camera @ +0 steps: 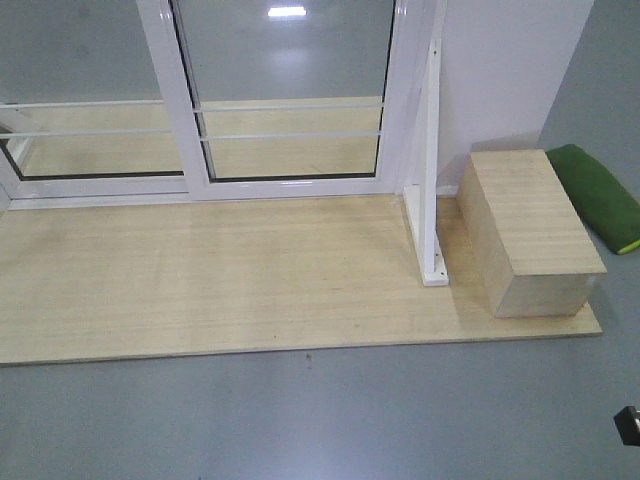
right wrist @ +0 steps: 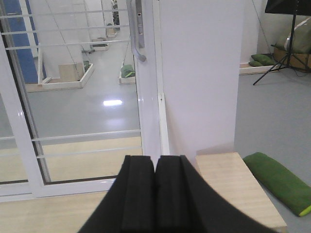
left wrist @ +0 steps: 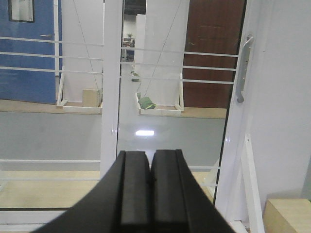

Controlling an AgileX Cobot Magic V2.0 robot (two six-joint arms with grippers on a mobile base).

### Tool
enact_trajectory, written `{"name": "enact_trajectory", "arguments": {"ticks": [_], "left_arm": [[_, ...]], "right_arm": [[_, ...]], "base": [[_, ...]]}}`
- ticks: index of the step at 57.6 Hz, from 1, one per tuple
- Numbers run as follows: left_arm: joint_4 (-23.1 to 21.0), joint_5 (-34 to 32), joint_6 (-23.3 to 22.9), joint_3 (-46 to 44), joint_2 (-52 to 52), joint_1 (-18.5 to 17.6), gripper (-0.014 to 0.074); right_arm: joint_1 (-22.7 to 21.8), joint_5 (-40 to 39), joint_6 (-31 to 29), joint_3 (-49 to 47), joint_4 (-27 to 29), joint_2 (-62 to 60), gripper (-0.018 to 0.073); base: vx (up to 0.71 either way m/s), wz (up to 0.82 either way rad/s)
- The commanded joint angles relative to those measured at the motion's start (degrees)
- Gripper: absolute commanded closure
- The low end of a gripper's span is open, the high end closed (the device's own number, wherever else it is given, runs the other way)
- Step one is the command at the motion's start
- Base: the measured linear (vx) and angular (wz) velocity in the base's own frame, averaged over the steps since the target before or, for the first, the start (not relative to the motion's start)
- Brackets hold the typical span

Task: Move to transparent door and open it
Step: 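Drive up to the white-framed sliding glass door and stop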

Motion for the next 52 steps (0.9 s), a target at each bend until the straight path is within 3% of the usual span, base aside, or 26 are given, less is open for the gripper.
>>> {"name": "enact_trajectory", "arguments": {"ticks": [1,52], "left_arm": [[-0.47,-4.78,-0.4,1.72,-0.77,-0.29,0.0599],[-0.47,-4.78,-0.4,1.72,-0.77,-0.29,0.0599]], "right_arm": [[-0.19,-4.98,-0.54,0.79,-0.24,-0.81,0.0564],[-0.19,-4.98,-0.54,0.79,-0.24,-0.81,0.0564]], "base": [[0.51,0.01],[0.47,0.04]]}}
